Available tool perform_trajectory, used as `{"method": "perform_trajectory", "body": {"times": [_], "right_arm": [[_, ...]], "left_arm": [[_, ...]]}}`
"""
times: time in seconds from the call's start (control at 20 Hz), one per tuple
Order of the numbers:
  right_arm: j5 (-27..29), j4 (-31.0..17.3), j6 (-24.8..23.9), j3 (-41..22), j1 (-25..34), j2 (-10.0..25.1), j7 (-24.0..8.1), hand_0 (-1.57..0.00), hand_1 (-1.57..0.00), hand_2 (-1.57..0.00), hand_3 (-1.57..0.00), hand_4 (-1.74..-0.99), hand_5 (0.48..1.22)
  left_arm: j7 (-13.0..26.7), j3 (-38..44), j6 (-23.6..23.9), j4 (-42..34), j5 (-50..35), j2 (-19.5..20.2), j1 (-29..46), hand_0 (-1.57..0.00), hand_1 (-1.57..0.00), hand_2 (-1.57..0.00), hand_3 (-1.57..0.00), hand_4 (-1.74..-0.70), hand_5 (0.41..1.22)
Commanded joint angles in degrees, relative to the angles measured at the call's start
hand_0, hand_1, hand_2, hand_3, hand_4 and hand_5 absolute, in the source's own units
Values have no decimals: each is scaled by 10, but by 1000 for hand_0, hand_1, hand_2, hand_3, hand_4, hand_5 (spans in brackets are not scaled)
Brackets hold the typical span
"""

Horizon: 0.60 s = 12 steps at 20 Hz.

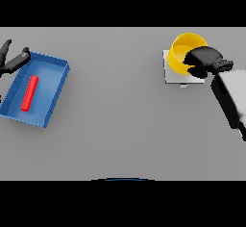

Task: Pick up the red beaker and tilt it to pour out 1 green nut into yellow bowl. Pick up the yellow bowl and place it on the metallic measuring scale.

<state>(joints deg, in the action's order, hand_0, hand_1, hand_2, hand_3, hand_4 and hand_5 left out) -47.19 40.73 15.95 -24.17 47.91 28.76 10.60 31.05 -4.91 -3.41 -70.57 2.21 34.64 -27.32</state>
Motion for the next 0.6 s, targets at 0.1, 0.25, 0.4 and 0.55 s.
{"method": "perform_trajectory", "body": {"times": [0.1, 0.25, 0.4, 0.55], "right_arm": [[4, -2, 7, 3, 2, 0, 1, -1558, -1428, -1343, -1110, -1682, 1221], [16, 0, 15, 13, -2, -4, -13, -1147, -958, -848, -688, -1559, 1014], [28, -2, 32, 21, -5, -4, -20, -605, -556, -470, -391, -1496, 890], [26, -6, 36, 19, 6, -10, -27, -309, -304, -240, -206, -1461, 833]], "left_arm": [[8, -4, 1, 3, 2, -5, -4, 1, 1, 1, 1, -836, 775], [6, -2, -2, 6, 1, -4, -10, 1, 1, 1, 1, -834, 771], [-2, 1, 0, 2, -5, -6, 0, 1, 1, 1, 1, -840, 764], [-6, 0, -4, 13, -1, -3, -8, 1, 1, 1, 1, -832, 749]]}}
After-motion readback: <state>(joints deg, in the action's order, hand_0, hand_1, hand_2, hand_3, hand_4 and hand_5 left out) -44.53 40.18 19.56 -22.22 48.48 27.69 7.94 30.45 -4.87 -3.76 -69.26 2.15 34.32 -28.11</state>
